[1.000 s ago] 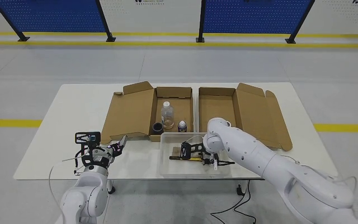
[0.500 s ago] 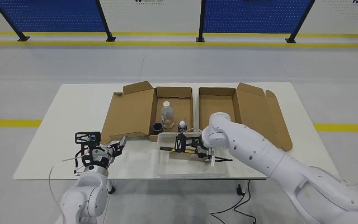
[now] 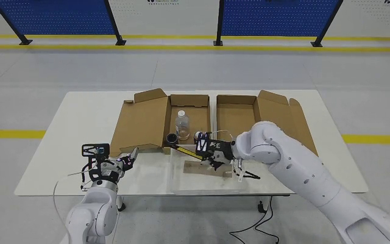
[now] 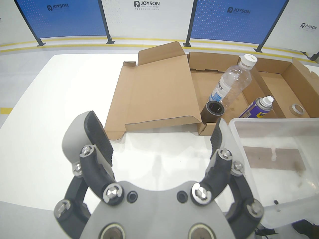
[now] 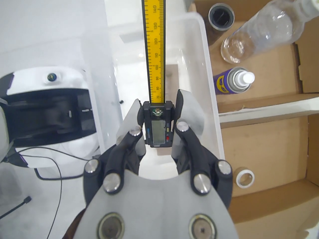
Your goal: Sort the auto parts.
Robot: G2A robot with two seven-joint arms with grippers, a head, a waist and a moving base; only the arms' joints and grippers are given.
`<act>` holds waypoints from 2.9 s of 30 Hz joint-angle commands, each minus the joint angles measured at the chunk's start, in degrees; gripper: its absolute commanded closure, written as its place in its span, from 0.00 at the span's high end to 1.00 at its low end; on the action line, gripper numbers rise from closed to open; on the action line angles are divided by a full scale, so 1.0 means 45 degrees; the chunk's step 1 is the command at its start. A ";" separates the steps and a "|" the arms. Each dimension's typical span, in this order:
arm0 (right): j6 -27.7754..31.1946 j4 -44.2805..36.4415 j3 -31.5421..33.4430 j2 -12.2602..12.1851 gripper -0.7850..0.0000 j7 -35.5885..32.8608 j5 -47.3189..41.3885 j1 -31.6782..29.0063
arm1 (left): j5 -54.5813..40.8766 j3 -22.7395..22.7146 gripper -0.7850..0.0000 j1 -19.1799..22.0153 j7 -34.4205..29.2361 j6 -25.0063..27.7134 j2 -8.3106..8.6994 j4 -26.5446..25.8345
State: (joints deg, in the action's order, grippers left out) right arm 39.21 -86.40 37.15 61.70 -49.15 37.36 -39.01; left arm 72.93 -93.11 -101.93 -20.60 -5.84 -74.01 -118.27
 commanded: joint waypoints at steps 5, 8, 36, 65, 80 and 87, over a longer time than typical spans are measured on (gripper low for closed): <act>0.0932 -0.0222 0.1352 -0.0393 0.00 0.2211 -0.0968 -0.1245 | 0.0000 0.0000 1.00 0.0000 0.0000 0.0000 0.0000 0.0000; 0.1203 -0.0181 0.1675 -0.0462 0.00 0.2927 -0.1351 -0.1634 | 0.0000 0.0000 1.00 0.0000 0.0000 0.0000 0.0000 0.0000; -0.4866 -0.0256 0.4037 -0.0342 0.00 0.5793 -0.1687 -0.2817 | 0.0000 0.0000 1.00 0.0000 0.0000 0.0000 0.0000 0.0000; -0.7824 0.4537 0.4451 0.0279 0.00 0.4884 -0.3037 -0.2154 | 0.0000 0.0000 1.00 0.0000 0.0000 0.0000 0.0000 0.0000; -0.7224 0.6271 0.3398 0.0979 0.82 0.4946 -0.3364 -0.1462 | 0.0000 0.0000 1.00 0.0000 0.0000 0.0000 0.0000 0.0000; -0.6526 0.6408 0.3479 0.1070 1.00 0.5240 -0.3285 -0.1482 | 0.0000 0.0000 1.00 0.0000 0.0000 0.0000 0.0000 0.0000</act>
State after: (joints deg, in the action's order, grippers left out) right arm 9.26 -57.56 52.65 66.51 -25.80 22.45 -45.66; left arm 72.93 -93.11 -101.93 -20.60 -5.84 -74.01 -118.27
